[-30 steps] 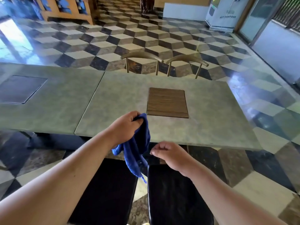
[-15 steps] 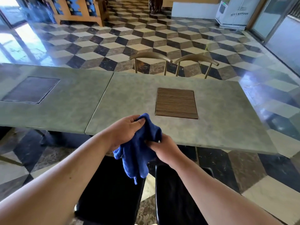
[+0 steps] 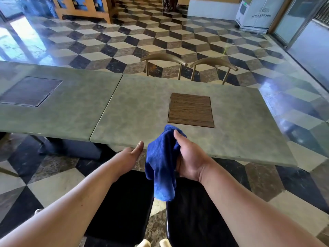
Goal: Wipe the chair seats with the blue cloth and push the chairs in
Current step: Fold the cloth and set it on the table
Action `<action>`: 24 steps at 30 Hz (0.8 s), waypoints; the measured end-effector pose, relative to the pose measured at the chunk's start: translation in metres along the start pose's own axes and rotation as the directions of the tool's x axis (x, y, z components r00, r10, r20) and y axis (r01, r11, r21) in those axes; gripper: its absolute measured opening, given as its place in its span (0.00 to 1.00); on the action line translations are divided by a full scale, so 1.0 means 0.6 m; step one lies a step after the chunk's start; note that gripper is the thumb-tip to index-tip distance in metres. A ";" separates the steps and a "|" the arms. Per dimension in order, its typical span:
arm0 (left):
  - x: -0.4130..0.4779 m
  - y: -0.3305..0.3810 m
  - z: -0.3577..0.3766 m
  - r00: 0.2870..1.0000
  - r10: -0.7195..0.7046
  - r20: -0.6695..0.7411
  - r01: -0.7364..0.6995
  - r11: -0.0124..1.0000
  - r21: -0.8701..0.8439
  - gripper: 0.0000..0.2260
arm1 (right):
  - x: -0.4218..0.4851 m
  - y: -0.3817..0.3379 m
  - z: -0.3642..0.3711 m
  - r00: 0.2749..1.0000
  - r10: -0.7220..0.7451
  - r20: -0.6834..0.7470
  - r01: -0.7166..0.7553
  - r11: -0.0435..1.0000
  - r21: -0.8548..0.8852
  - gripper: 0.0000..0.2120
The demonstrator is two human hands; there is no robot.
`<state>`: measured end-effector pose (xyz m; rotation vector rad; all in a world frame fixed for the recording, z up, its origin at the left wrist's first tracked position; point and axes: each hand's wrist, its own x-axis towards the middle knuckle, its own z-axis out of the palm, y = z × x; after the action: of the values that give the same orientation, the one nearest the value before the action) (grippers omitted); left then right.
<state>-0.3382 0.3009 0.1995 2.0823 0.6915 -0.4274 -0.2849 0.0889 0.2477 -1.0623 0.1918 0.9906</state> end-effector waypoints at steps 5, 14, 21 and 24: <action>-0.024 -0.013 0.033 0.838 -0.116 0.534 0.358 0.854 -0.377 0.48 | -0.002 -0.012 -0.020 0.995 -0.069 0.074 0.056 0.985 0.163 0.35; -0.012 0.036 0.021 0.918 0.211 0.335 0.147 0.604 -0.784 0.16 | -0.019 -0.046 -0.098 0.996 -0.079 -0.049 0.080 0.996 0.032 0.17; 0.028 0.046 -0.004 0.998 0.066 0.010 -0.053 0.869 -0.493 0.06 | -0.003 -0.044 -0.185 0.872 -0.186 -0.454 -0.014 0.916 -0.401 0.16; 0.043 0.046 0.000 0.984 0.048 -0.174 -0.107 0.932 -0.348 0.04 | 0.009 -0.046 -0.201 0.797 -0.315 -0.515 -0.035 0.827 -0.561 0.28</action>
<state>-0.3007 0.2965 0.2034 1.8025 0.7199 -0.0767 -0.2238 -0.0077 0.2001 -1.8896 0.3396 0.5383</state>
